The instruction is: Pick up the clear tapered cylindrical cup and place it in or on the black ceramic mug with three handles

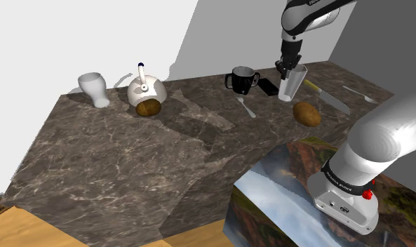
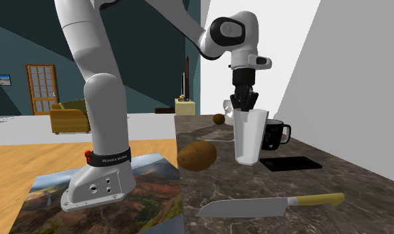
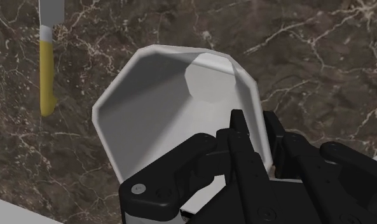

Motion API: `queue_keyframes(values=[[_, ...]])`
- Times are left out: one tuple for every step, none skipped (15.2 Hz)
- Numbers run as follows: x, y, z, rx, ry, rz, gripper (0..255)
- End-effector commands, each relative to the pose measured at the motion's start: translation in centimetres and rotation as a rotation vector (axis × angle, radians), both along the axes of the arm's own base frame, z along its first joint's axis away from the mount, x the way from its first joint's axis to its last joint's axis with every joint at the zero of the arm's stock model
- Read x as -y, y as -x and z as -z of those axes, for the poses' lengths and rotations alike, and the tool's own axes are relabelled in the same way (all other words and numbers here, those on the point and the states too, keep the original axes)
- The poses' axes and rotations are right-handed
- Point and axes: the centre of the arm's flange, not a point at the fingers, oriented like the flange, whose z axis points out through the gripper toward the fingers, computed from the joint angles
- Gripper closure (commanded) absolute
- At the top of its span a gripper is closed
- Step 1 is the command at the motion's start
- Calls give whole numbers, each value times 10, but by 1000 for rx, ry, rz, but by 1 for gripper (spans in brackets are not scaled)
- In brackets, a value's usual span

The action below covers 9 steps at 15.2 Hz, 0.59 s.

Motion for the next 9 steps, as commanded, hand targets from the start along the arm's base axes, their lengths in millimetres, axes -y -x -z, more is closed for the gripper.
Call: queue_keyframes(values=[[-1,0,-11,0,0,0,255],[-1,0,-16,0,0,0,255],[-1,0,-21,0,0,0,255],[-1,0,-27,0,0,0,255],[-1,0,-32,0,0,0,255],[-1,0,-37,0,0,0,255],[-1,0,-42,0,0,0,255],[-1,0,-48,0,0,0,255],[-1,0,-53,0,0,0,255]])
